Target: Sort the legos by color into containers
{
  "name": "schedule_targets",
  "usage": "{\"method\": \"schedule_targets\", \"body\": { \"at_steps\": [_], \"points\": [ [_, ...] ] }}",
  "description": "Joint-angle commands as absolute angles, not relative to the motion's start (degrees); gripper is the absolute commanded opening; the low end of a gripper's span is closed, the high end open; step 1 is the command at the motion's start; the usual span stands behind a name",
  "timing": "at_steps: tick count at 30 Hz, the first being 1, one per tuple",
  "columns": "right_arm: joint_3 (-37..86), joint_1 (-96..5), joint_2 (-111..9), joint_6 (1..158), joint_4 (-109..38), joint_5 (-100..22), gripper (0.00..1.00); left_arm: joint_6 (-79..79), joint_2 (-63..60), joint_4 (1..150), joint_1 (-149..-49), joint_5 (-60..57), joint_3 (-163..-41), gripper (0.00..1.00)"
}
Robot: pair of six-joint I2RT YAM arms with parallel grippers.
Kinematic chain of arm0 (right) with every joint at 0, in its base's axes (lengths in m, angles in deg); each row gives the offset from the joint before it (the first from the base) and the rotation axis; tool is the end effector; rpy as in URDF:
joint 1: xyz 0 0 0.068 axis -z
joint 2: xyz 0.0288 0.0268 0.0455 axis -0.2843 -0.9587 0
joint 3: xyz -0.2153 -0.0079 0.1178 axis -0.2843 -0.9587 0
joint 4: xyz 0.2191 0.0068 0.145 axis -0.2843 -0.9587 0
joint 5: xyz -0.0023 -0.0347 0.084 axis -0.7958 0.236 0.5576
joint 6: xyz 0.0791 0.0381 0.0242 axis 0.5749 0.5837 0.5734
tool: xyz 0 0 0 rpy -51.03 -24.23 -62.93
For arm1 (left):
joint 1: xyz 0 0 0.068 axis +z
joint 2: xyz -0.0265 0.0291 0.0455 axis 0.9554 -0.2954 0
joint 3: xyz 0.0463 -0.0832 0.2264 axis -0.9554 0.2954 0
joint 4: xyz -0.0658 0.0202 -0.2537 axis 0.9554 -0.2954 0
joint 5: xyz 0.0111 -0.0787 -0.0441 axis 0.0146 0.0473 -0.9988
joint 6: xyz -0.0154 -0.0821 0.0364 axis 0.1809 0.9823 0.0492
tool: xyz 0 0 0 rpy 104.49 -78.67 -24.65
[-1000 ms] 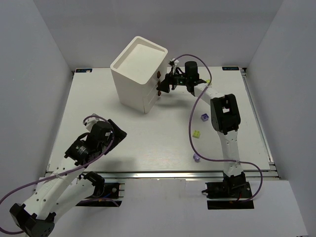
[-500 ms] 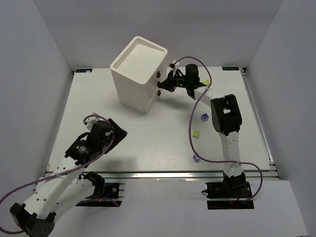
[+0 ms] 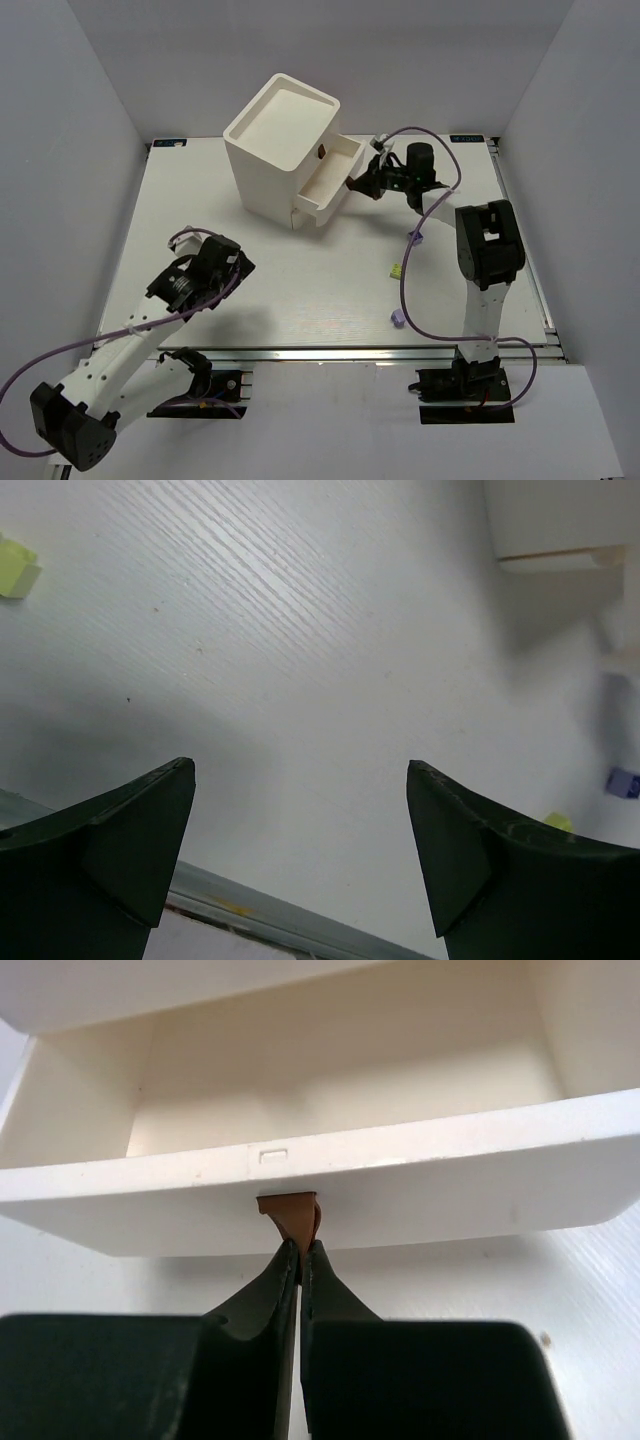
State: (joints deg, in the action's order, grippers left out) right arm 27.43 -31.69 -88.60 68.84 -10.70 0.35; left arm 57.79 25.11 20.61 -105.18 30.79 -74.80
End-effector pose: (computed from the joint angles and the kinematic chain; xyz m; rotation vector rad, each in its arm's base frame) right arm 0.4528 0.1843 0.1728 -0.8586 1.6339 0.8809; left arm 0.1834 -0.0767 0.2100 -0.9197 2.2739 -0.2378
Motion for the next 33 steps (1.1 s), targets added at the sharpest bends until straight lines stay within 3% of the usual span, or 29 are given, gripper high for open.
{"method": "schedule_targets", "body": {
  "at_steps": [1,5,6,7,8,10,11,14,19,24,33],
  "points": [
    [24.3,-30.3,-84.1,66.1,-11.4,1.7,0.00,61.4,20.7,17.6,-104.9,36.4,-79.6,0.97],
    [23.3,-29.6,-82.8,65.8,-12.0,2.3,0.00,63.9,15.3,12.3,-104.9,38.2,-84.0,0.98],
    [23.3,-29.6,-82.5,65.8,-12.2,2.4,0.10,64.5,14.3,11.1,-104.9,38.6,-84.8,0.98],
    [23.4,-29.3,-82.4,65.8,-12.3,2.3,0.36,65.1,13.2,10.0,-104.9,39.3,-86.7,0.98],
    [23.5,-29.3,-82.2,65.9,-12.9,2.6,0.50,67.0,11.2,7.2,-104.9,39.8,-87.7,0.98],
    [24.2,-28.8,-81.6,65.2,-14.4,2.8,0.73,69.8,9.1,3.6,-104.4,41.3,-90.7,0.98],
    [24.2,-28.7,-80.9,65.1,-16.1,2.8,0.76,75.4,6.9,-2.2,-104.4,41.7,-91.9,0.98],
    [21.6,-27.0,-77.3,64.0,-18.1,2.7,0.79,80.9,4.5,-6.0,-101.8,41.7,-92.9,0.98],
    [14.8,-24.7,-68.3,58.8,-25.2,-0.2,0.79,81.1,4.4,1.2,-96.0,37.9,-87.8,0.98],
    [4.4,-21.1,-57.1,53.5,-26.3,-0.1,0.79,77.6,5.2,7.4,-88.8,36.1,-81.6,0.98],
    [-3.4,-17.2,-46.7,54.5,-27.0,3.4,0.78,70.1,-0.1,16.3,-77.5,33.3,-78.8,0.94]
  ]
}}
